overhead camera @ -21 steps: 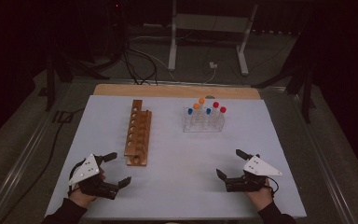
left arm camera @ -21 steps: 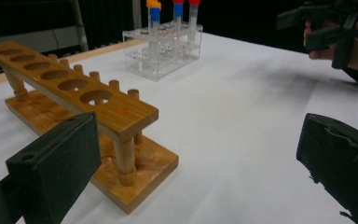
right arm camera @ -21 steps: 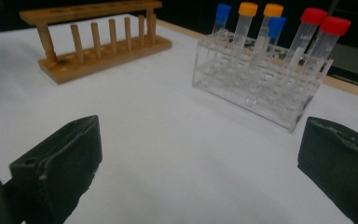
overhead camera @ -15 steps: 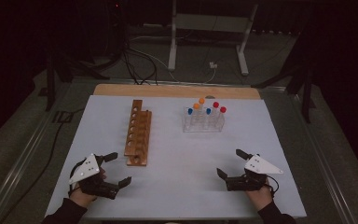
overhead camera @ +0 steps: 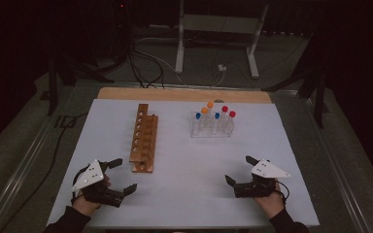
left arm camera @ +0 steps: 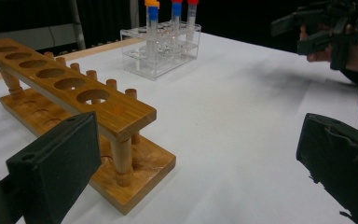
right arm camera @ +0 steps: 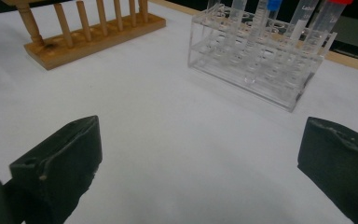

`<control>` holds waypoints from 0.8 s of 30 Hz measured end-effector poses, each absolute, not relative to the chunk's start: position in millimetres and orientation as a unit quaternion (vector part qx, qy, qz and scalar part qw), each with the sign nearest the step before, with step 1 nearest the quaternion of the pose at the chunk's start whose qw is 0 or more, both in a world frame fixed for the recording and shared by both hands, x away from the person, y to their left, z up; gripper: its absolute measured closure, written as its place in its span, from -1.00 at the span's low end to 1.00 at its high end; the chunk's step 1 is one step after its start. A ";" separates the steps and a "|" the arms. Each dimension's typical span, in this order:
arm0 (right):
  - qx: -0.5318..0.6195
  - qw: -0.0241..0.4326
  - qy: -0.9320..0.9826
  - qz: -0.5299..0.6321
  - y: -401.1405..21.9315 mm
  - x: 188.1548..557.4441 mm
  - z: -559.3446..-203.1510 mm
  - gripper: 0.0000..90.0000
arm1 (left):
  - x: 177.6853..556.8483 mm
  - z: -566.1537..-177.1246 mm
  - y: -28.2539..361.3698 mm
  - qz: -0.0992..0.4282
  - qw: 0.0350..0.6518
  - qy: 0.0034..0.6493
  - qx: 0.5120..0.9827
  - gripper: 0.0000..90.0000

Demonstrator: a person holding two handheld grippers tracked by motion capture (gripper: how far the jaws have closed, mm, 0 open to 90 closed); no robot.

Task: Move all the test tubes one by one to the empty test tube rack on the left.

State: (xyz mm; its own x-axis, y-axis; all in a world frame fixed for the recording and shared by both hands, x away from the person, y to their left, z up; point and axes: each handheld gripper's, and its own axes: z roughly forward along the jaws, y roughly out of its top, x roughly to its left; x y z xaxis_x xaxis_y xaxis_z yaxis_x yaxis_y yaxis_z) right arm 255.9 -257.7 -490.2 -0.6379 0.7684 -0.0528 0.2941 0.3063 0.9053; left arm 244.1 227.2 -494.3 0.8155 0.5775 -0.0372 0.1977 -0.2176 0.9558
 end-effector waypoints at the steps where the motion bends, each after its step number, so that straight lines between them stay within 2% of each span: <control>1: 0.349 0.249 0.769 0.475 -257.1 255.8 -488.9 -1.00 | 244.1 -494.3 227.2 0.166 0.571 0.254 0.762 -0.99; 12: 0.366 0.245 0.753 0.489 -249.0 255.6 -466.7 -1.00 | 243.3 -492.8 227.0 0.164 0.577 0.257 0.757 -0.99; 14: 0.359 0.256 0.752 0.489 -246.2 255.8 -461.2 -1.00 | 242.9 -492.5 227.0 0.164 0.579 0.258 0.756 -0.99; 24: 0.354 0.245 0.747 0.506 -230.4 278.2 -440.9 -1.00 | 242.2 -492.1 226.3 0.164 0.578 0.254 0.758 -0.99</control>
State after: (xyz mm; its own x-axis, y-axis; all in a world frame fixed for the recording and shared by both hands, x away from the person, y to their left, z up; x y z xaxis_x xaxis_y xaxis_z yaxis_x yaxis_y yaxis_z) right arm 278.2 -230.4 -440.9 -0.6297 0.7768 -0.0086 0.2799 0.2371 0.9303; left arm 242.2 226.3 -492.1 0.8173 0.5744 -0.0451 0.1953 -0.2026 0.9596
